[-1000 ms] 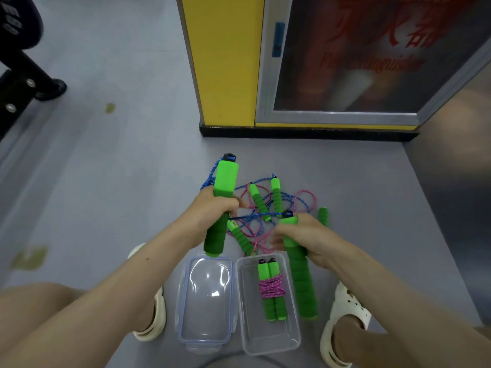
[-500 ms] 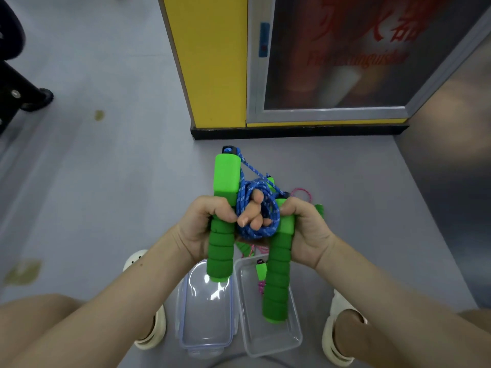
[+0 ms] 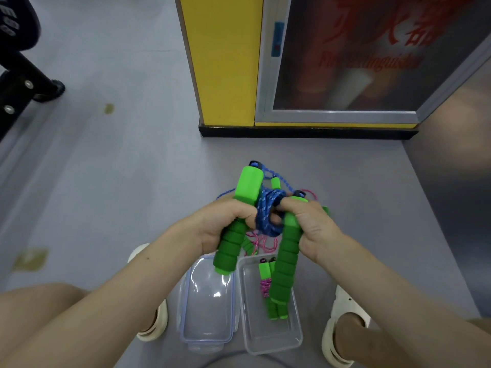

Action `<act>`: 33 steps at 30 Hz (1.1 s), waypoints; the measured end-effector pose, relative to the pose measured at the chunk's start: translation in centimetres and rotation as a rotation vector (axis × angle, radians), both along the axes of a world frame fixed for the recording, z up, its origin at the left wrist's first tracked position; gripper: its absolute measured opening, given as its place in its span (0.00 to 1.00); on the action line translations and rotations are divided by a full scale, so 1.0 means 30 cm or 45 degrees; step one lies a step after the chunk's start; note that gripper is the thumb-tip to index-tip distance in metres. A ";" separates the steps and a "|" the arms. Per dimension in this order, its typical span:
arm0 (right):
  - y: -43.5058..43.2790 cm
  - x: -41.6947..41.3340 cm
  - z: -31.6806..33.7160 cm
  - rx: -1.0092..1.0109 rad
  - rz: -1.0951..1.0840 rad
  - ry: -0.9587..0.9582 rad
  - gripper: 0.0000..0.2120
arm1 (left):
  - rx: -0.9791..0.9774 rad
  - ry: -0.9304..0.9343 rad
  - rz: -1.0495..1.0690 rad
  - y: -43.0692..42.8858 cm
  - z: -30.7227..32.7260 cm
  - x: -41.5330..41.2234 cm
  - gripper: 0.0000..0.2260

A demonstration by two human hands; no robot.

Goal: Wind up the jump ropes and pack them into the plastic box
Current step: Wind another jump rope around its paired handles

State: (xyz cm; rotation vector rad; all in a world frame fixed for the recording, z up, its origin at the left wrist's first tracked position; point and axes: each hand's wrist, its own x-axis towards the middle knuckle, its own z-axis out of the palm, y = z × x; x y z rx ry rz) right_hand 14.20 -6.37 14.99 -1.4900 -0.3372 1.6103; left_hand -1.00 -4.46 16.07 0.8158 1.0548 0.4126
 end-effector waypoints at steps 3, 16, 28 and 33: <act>0.039 0.064 0.023 -0.020 -0.194 -0.271 0.08 | 0.130 0.464 0.044 0.028 -0.024 -0.067 0.14; 0.063 0.161 0.028 0.507 -0.549 -0.649 0.11 | 0.644 0.860 0.440 0.022 -0.060 -0.158 0.12; 0.058 0.162 -0.007 0.057 -0.157 -0.763 0.06 | 0.429 1.074 0.102 -0.005 -0.094 -0.187 0.11; 0.005 0.065 -0.002 0.117 0.005 -0.521 0.02 | 0.808 1.089 0.198 -0.022 -0.106 -0.157 0.15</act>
